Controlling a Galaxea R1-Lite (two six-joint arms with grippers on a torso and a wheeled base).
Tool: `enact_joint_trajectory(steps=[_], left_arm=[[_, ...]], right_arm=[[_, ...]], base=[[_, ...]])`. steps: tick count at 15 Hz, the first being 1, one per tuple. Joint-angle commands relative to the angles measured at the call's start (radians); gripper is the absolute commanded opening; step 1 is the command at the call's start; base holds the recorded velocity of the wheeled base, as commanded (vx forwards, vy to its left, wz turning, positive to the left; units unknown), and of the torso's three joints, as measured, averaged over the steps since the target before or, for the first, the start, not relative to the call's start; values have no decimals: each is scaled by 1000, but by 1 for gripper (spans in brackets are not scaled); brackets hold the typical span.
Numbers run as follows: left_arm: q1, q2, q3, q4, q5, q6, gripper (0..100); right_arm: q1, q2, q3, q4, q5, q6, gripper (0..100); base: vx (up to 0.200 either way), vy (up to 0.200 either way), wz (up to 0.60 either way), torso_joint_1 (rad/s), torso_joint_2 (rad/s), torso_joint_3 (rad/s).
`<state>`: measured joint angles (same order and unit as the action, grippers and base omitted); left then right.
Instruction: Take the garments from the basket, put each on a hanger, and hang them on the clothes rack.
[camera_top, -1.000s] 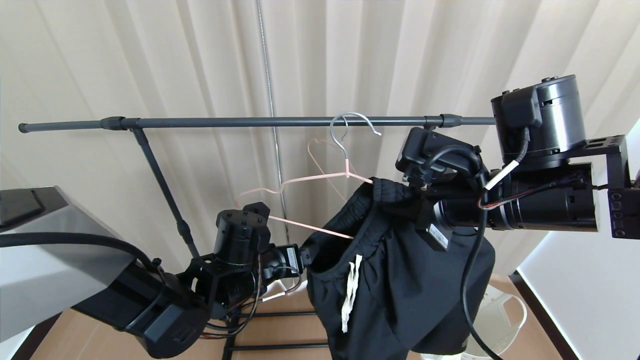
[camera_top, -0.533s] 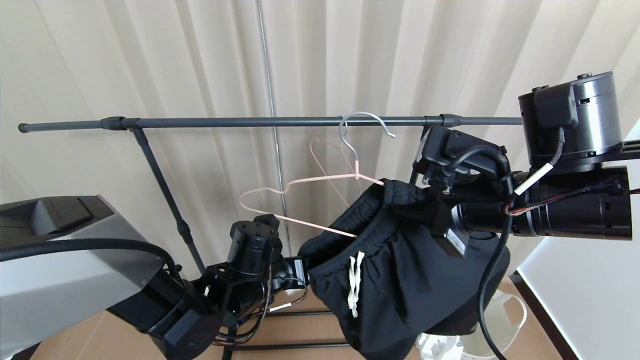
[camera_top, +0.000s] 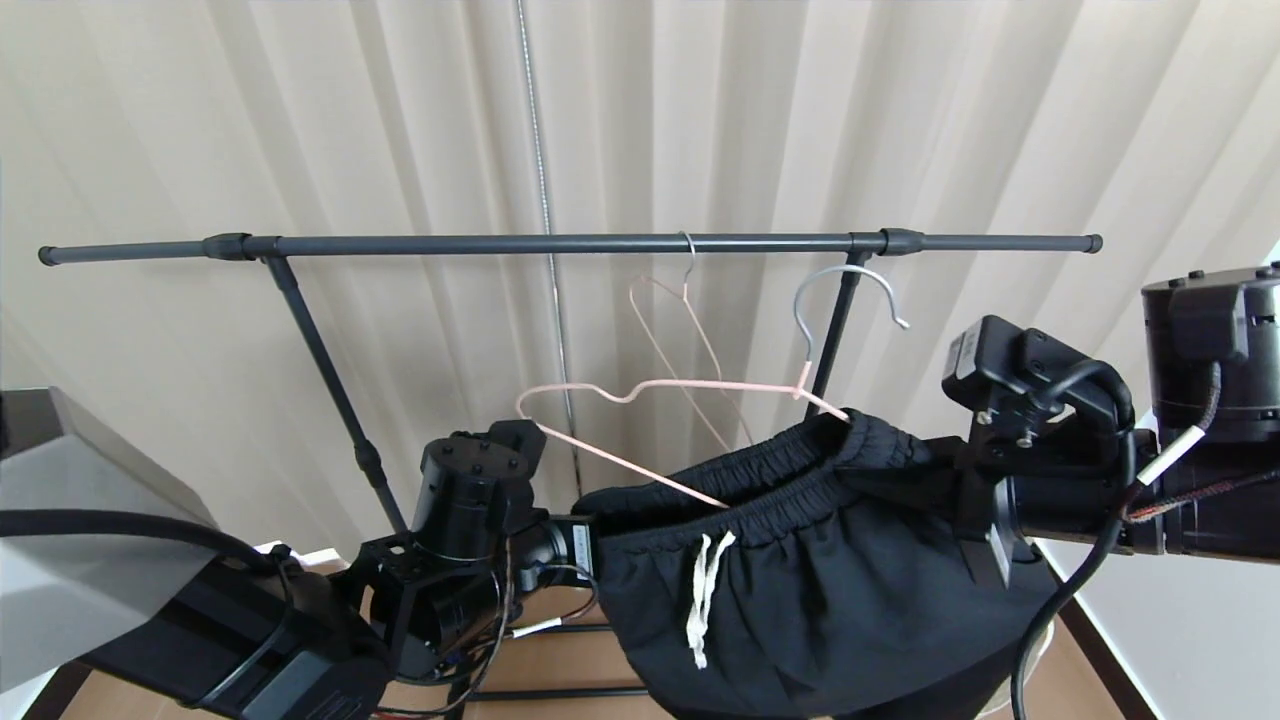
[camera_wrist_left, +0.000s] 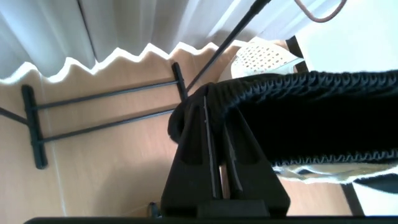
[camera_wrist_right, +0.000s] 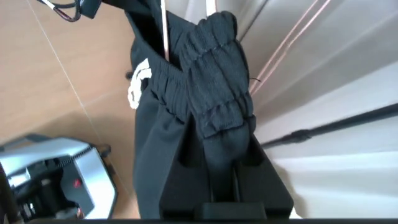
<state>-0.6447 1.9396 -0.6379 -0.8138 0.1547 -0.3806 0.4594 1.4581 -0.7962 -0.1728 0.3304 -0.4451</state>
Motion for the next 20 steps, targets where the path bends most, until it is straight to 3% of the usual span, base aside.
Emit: enact_joint_trajectory(steps=[1,5,13,16,20], left_arm=[[0,-31,-2,-1,2,3,0],[2,-28,-17,-1,20,31,0],[74,-30,-17,-1,68,54,0],[105,-30,-19,-1,68,66,0],[108,-33,-45,-1,68,101,0]], right_arm=[[-70,-4,123,-119,65,9,0],[-97,8,169,-156,61,-4,0],[-145,50,207,-156,61,-184,0],[-145,53,209,-154,58,-195,0],[-108,111,215,-154,-42,-195,0]], base=[[0,0,0,0,0,0],[0,0,0,0,0,0],[0,0,0,0,0,0],[0,0,0,0,0,0],[0,0,0,0,0,0]])
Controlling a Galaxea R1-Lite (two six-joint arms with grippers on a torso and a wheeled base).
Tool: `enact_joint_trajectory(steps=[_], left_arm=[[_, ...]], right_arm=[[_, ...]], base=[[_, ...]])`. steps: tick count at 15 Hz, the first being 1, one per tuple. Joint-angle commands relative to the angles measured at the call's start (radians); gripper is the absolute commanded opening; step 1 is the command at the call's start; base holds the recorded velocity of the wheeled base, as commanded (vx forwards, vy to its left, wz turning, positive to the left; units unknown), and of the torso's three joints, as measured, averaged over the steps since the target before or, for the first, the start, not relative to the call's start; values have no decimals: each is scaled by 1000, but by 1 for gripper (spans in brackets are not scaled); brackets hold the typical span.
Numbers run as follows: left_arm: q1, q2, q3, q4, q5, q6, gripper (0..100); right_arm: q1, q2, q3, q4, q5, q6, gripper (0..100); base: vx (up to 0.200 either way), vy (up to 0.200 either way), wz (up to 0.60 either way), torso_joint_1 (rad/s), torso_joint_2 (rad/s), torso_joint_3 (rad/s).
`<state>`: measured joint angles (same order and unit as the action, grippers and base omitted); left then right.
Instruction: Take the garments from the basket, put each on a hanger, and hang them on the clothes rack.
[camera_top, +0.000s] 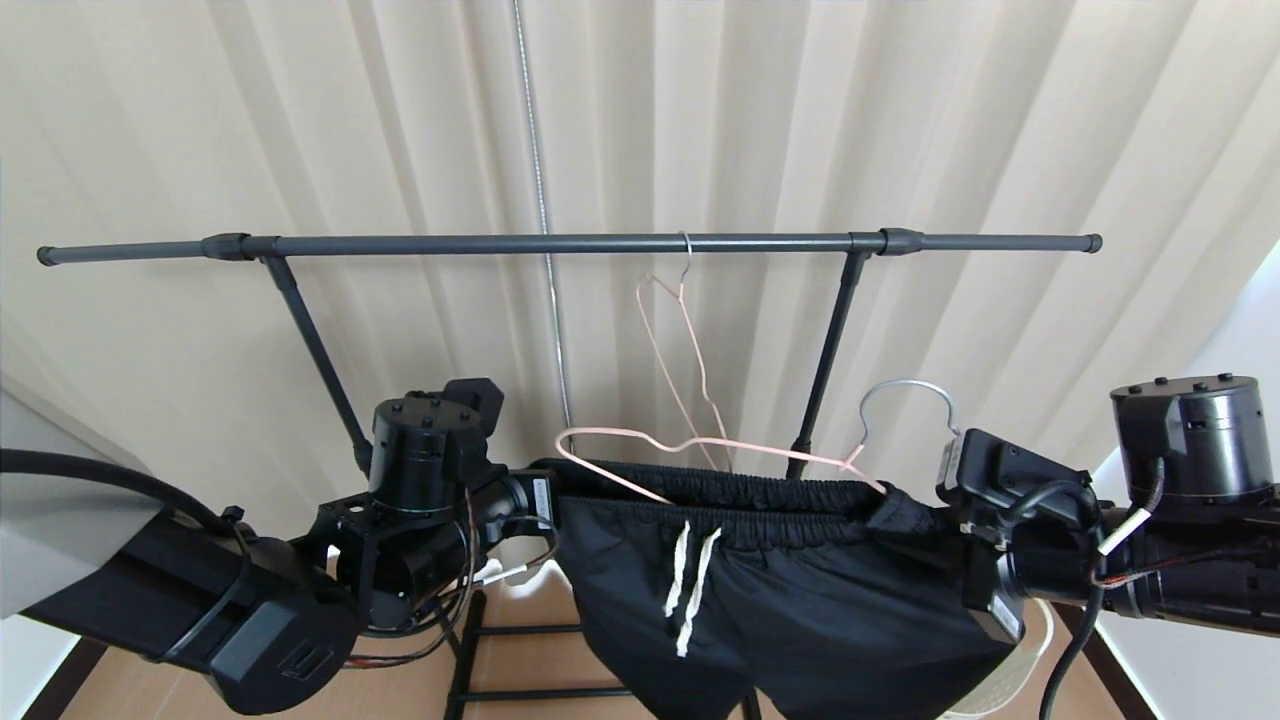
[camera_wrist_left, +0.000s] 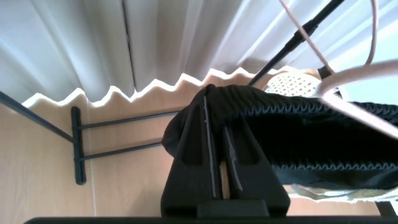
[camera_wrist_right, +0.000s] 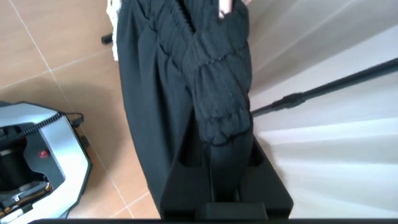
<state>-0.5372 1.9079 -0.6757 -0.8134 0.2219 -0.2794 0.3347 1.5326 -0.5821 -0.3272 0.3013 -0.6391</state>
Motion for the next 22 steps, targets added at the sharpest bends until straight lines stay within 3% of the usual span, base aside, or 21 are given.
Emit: enact_joint_trajectory(steps=[1,11,16,22], left_arm=[[2,-1,-10,-1,1,9,0],[-6,-15,-57,22,4,74,0],[-10,-55,-134,175,4,83,0],[-29,-79,-239,376,96,111,0]], right_arm=[[18,57,1,-1,-25,-1,0],[37,207,-15,-13,-65,1,0],[37,213,-18,-13,-90,1,0],[49,222,-27,-12,-139,3,0]], base=[[0,0,0,0,0,0],[0,0,0,0,0,0],[0,0,0,0,0,0],[0,0,0,0,0,0]])
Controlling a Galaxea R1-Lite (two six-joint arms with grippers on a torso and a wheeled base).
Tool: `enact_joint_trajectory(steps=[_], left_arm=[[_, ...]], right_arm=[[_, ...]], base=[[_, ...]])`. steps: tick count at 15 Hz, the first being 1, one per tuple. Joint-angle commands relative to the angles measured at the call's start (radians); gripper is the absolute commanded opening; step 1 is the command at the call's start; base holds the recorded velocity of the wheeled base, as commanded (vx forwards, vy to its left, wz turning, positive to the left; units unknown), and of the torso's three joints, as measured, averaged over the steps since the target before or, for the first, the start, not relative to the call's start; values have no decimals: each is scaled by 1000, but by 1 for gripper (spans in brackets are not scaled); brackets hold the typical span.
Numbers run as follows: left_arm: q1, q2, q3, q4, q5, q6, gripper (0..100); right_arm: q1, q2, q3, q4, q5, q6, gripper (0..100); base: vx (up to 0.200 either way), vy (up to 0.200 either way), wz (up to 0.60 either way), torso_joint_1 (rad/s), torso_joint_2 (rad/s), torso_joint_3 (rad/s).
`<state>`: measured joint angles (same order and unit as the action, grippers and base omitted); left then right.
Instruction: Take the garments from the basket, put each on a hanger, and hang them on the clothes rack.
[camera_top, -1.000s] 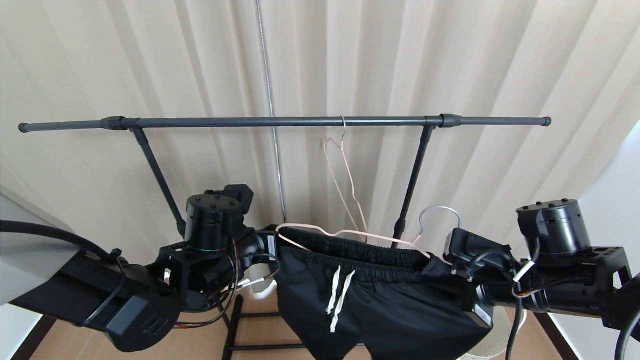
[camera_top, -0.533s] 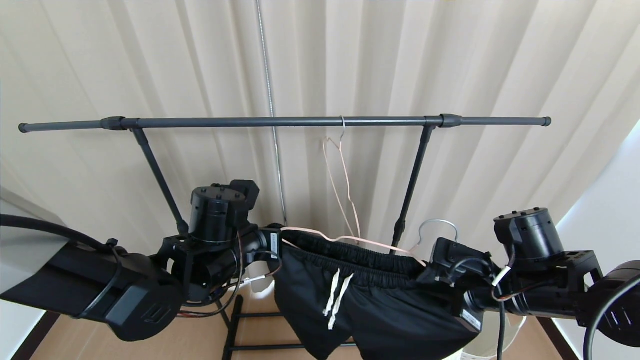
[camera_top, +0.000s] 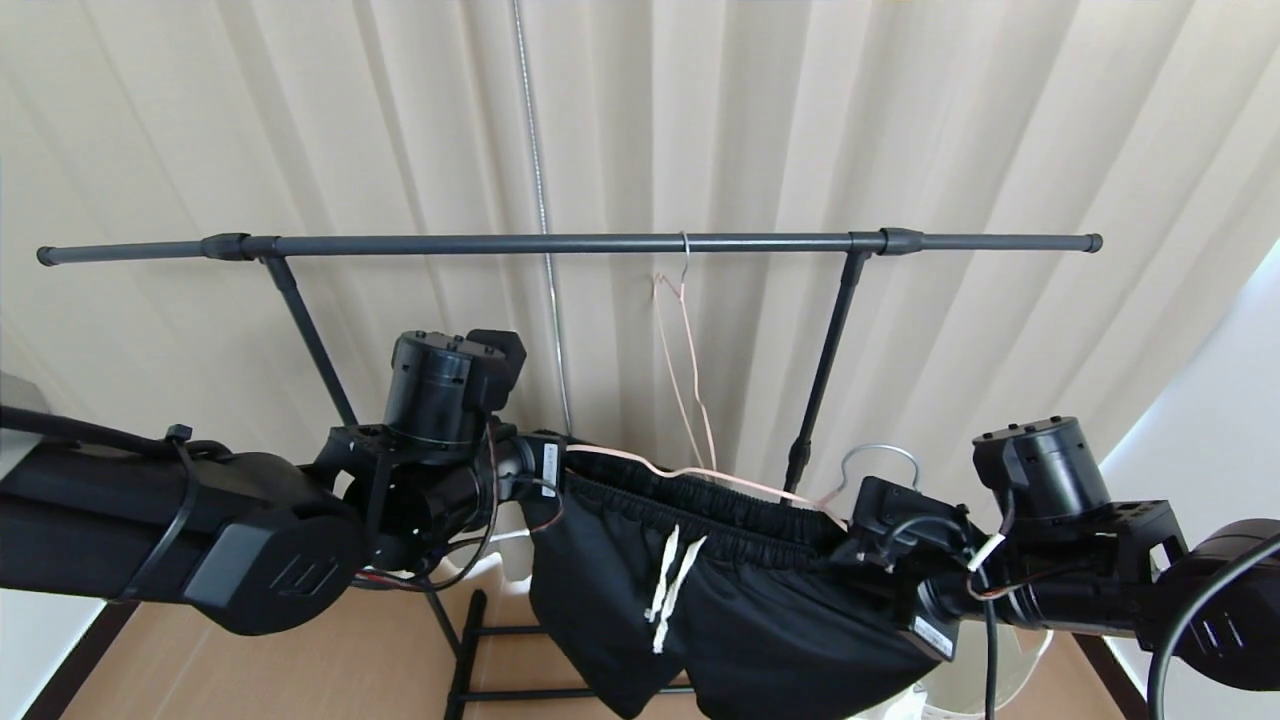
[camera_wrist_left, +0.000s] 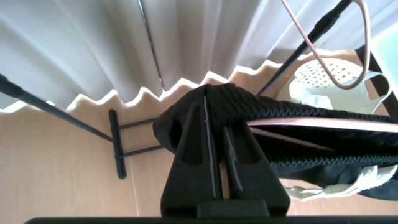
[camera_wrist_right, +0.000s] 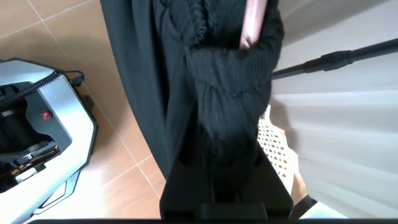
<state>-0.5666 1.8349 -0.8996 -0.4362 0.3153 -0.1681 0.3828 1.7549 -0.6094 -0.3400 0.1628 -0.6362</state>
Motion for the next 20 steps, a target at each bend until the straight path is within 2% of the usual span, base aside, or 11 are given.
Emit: enact_joint_trajectory(steps=[1,5,6,7,9,10,11,13,15,20], left_arm=[[5,-6,-18,20,19,-1,0],[5,-16,-18,28,27,1,0],[-12,-34,-39,86,33,27,0],[-35,-37,-71,145,54,28,0],[-76,-37,-140,257,85,28,0],[-79,-36,-145,264,85,28,0],[-107,-34,-203,359,87,28,0],[-128,-31,-269,455,87,27,0],[-138,-26,-309,496,87,25,0],[-142,-31,-360,562,87,24,0]], right_arm=[[1,-2,2,3,-2,0,0],[1,6,-1,4,-31,-2,0],[31,26,-21,-1,-83,12,0],[44,32,-33,-1,-106,50,0],[94,32,-58,-1,-201,105,0],[97,32,-59,-1,-206,112,0],[131,35,-78,1,-258,165,0],[156,41,-89,-2,-339,182,0],[171,67,-89,-5,-374,184,0],[192,190,-64,-116,-437,182,0]], base=[[0,0,0,0,0,0],[0,0,0,0,0,0],[0,0,0,0,0,0],[0,0,0,0,0,0],[0,0,0,0,0,0],[0,0,0,0,0,0],[0,0,0,0,0,0],[0,0,0,0,0,0],[0,0,0,0,0,0],[0,0,0,0,0,0]])
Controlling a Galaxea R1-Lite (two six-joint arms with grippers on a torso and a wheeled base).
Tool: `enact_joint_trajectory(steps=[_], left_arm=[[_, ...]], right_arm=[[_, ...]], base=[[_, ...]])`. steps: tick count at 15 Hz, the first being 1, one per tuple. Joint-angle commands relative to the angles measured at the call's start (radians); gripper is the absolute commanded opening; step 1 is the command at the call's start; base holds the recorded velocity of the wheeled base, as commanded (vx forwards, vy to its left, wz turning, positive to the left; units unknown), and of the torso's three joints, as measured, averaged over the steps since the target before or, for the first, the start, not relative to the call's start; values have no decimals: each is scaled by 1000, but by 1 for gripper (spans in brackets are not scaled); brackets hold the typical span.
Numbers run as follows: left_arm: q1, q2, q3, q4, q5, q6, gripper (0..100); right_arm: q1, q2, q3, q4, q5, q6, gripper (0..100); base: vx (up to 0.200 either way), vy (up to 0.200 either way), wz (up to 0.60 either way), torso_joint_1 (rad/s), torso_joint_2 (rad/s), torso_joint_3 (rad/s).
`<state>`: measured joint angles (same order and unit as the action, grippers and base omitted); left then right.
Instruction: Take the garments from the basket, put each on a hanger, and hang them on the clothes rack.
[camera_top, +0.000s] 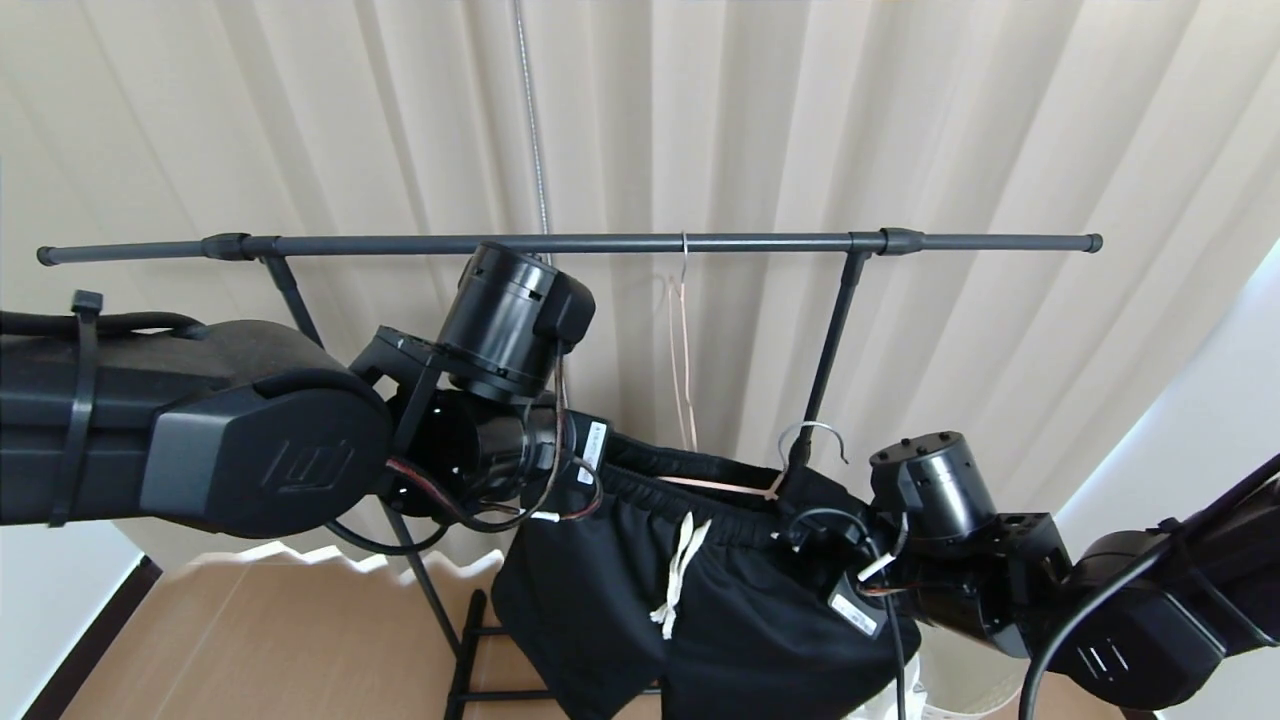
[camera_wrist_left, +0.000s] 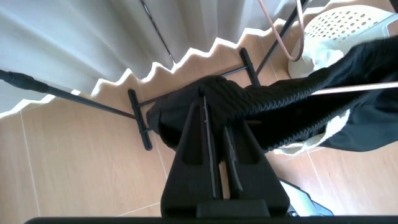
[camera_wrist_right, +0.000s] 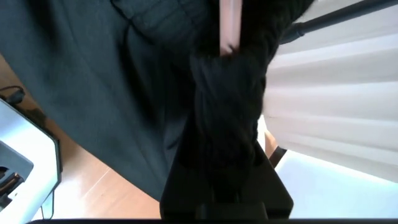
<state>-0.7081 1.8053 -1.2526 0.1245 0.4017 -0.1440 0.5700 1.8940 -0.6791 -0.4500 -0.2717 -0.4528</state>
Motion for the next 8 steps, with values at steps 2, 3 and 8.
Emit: enact_joint_trajectory(steps=[2,3,8], left_arm=[[-2,-3,-7,3,0,0,0],[-2,-3,-7,3,0,0,0],[-36,2,-4,18,0,-5,0]], right_arm=[[5,76,4,-7,-15,-1,0],[5,82,3,-7,-18,-1,0],[7,-10,-23,-7,-1,89,0]], base=[[0,0,0,0,0,0],[0,0,0,0,0,0],[0,0,0,0,0,0]])
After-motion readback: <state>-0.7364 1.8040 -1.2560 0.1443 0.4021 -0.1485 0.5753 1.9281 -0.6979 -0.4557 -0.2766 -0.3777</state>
